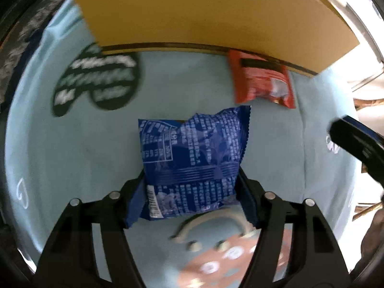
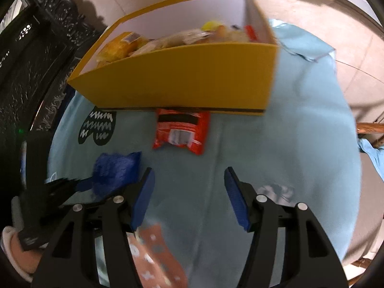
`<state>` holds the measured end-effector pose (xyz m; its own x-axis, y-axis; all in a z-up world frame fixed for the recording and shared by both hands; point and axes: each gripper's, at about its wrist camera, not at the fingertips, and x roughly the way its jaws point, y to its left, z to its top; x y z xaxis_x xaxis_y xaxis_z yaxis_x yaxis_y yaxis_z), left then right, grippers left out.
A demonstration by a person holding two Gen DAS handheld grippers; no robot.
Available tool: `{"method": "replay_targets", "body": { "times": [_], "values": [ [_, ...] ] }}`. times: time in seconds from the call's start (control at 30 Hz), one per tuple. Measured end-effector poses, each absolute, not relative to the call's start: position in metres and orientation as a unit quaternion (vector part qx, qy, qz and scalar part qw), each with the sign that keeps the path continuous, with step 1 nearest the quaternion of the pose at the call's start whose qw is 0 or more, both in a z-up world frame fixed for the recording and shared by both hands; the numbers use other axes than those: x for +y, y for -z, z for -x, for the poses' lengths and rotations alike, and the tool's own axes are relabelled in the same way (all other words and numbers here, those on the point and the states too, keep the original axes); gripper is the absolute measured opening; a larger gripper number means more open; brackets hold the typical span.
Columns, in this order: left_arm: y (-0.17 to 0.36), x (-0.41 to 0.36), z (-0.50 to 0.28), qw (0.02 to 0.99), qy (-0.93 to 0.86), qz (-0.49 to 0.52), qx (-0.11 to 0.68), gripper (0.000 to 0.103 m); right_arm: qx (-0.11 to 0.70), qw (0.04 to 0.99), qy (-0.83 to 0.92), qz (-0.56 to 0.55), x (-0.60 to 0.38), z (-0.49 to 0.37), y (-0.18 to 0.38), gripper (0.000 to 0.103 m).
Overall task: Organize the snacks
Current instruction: 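Grasp the blue bag with the left gripper while the right grasps the red-orange pack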
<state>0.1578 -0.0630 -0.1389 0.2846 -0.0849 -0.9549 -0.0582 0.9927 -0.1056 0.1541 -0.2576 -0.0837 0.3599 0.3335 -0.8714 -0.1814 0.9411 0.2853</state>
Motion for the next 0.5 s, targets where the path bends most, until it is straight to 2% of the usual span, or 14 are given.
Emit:
{"method": "replay_targets", "body": {
  "times": [0.23, 0.5],
  "values": [
    [0.138, -0.017, -0.148, 0.800, -0.023, 0.078, 0.594, 0.068, 0.552, 0.822, -0.137, -0.030, -0.214, -0.184, 0.110, 0.061],
    [0.145, -0.009, -0.149, 0.796, -0.021, 0.090, 0.599, 0.068, 0.539, 0.838, -0.081, -0.032, -0.196, -0.208, 0.127, 0.063]
  ]
}}
